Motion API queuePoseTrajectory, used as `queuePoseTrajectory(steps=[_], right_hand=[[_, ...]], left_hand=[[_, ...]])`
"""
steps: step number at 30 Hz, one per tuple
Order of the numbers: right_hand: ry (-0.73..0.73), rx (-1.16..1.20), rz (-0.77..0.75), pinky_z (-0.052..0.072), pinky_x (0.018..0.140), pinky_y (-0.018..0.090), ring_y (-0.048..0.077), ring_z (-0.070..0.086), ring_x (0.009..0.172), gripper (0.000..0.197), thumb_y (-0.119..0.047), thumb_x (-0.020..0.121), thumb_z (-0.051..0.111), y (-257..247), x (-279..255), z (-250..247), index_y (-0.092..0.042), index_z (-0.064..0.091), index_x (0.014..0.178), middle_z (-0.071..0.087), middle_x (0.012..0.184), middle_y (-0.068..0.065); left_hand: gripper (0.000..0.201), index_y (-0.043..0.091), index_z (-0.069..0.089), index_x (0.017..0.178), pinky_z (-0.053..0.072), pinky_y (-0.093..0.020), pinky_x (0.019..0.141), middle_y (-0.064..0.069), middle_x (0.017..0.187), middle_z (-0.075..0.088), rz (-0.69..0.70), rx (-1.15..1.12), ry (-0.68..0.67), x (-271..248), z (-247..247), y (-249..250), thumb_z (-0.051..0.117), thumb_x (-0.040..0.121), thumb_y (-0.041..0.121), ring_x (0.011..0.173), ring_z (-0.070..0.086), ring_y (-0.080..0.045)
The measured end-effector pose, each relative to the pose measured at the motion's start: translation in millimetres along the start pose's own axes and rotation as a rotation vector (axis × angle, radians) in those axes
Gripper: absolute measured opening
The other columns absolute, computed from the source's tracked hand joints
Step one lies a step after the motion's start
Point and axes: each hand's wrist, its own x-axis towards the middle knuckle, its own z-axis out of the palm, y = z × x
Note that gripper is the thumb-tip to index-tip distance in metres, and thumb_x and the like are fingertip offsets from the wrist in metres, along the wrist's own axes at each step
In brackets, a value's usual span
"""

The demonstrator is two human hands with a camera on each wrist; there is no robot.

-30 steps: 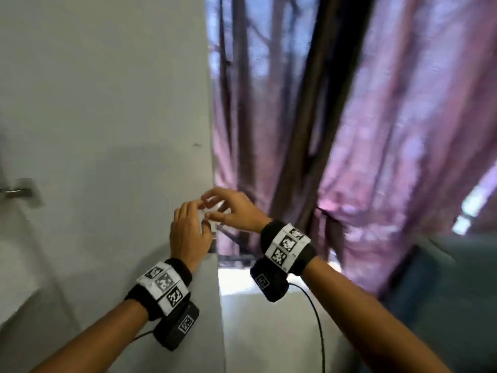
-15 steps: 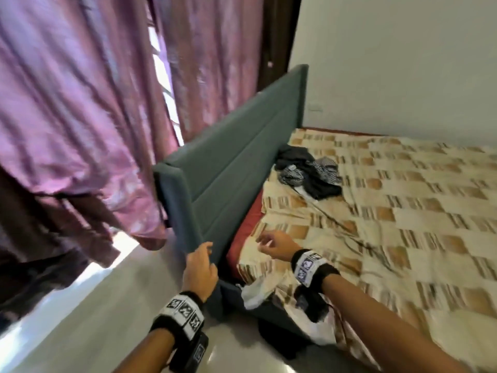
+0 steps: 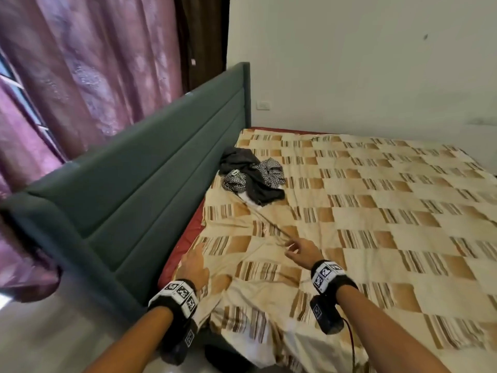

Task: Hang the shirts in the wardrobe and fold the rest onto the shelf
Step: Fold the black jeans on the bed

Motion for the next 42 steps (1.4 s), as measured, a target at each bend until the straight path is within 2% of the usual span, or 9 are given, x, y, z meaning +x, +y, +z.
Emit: queuePoseTrajectory(steps=[6, 9, 11, 14, 20, 25, 35, 38, 42], right_hand=[[0.061, 0.024, -0.006, 0.039, 0.072, 0.020, 0.024, 0.061, 0.095, 0.034, -0.016, 0.088, 0.062, 18.8, 25.3, -25.3, -0.005, 0.058, 0.120, 0.065, 0.109, 0.011], [0.072, 0.049, 0.040, 0.046, 0.078, 0.029, 0.030, 0.062, 0.098, 0.031, -0.017, 0.087, 0.064, 31.4, 31.5, -29.4, -0.002, 0.061, 0.113, 0.066, 0.106, 0.016], [0.058, 0.057, 0.092, 0.051, 0.080, 0.036, 0.030, 0.063, 0.094, 0.028, -0.019, 0.085, 0.065, 44.7, 31.0, -23.4, -0.004, 0.064, 0.109, 0.068, 0.101, 0.015], [0.032, 0.023, 0.147, 0.050, 0.078, 0.034, 0.024, 0.062, 0.090, 0.026, -0.020, 0.085, 0.065, 64.1, 30.5, -6.9, -0.008, 0.065, 0.107, 0.067, 0.096, 0.008], [-0.030, -0.039, 0.222, 0.049, 0.083, 0.034, 0.025, 0.063, 0.094, 0.025, -0.020, 0.086, 0.064, 69.3, 57.3, 20.0, -0.009, 0.064, 0.109, 0.068, 0.100, 0.010], [-0.086, -0.049, 0.248, 0.046, 0.080, 0.030, 0.026, 0.062, 0.097, 0.025, -0.022, 0.087, 0.063, 44.9, 108.0, 35.7, -0.009, 0.063, 0.109, 0.067, 0.102, 0.010], [-0.156, -0.107, 0.281, 0.044, 0.080, 0.026, 0.024, 0.060, 0.097, 0.027, -0.022, 0.088, 0.060, 18.3, 219.5, 31.8, -0.012, 0.061, 0.113, 0.064, 0.104, 0.008], [-0.180, -0.194, 0.261, 0.048, 0.085, 0.030, 0.026, 0.062, 0.099, 0.027, -0.026, 0.085, 0.060, 23.6, 270.9, 34.2, -0.018, 0.063, 0.110, 0.067, 0.106, 0.008], [-0.255, -0.201, 0.229, 0.049, 0.084, 0.030, 0.027, 0.061, 0.101, 0.032, -0.027, 0.086, 0.058, 22.5, 349.3, 45.6, -0.018, 0.057, 0.117, 0.064, 0.112, 0.007]], left_hand=[[0.067, 0.015, 0.017, 0.147, 0.038, -0.041, 0.099, -0.016, 0.139, 0.042, -0.006, 0.101, -0.040, 36.6, 3.0, 17.9, 0.049, 0.088, 0.007, 0.127, 0.037, -0.034], [0.066, 0.014, 0.020, 0.147, 0.040, -0.041, 0.097, -0.019, 0.139, 0.041, 0.016, 0.159, -0.050, 46.3, 11.2, 16.1, 0.051, 0.088, 0.009, 0.124, 0.043, -0.036], [0.069, 0.012, 0.019, 0.147, 0.040, -0.042, 0.097, -0.022, 0.138, 0.042, 0.006, 0.179, -0.100, 51.1, 25.7, 12.2, 0.054, 0.088, 0.009, 0.124, 0.043, -0.038], [0.067, 0.010, 0.020, 0.145, 0.040, -0.045, 0.098, -0.024, 0.133, 0.045, -0.020, 0.162, -0.210, 60.1, 51.4, 5.8, 0.055, 0.088, 0.011, 0.124, 0.041, -0.039], [0.062, 0.012, 0.020, 0.144, 0.039, -0.044, 0.097, -0.020, 0.133, 0.044, 0.022, 0.161, -0.319, 94.9, 74.7, 7.8, 0.052, 0.091, 0.019, 0.124, 0.038, -0.036], [0.066, 0.013, 0.019, 0.145, 0.043, -0.042, 0.092, -0.019, 0.128, 0.048, 0.027, 0.151, -0.350, 137.6, 64.0, -19.8, 0.050, 0.087, 0.009, 0.120, 0.042, -0.035], [0.059, 0.015, 0.027, 0.143, 0.041, -0.034, 0.098, -0.014, 0.134, 0.047, -0.126, 0.147, -0.335, 235.5, 37.0, -74.8, 0.047, 0.088, 0.008, 0.122, 0.047, -0.030], [0.059, 0.019, 0.022, 0.146, 0.036, -0.038, 0.105, -0.015, 0.142, 0.040, -0.197, 0.128, -0.336, 262.3, 39.9, -77.4, 0.040, 0.090, 0.008, 0.130, 0.038, -0.031], [0.050, 0.015, 0.028, 0.142, 0.038, -0.033, 0.100, -0.014, 0.136, 0.046, -0.250, 0.093, -0.327, 305.2, 48.0, -84.4, 0.041, 0.094, 0.017, 0.124, 0.046, -0.030]])
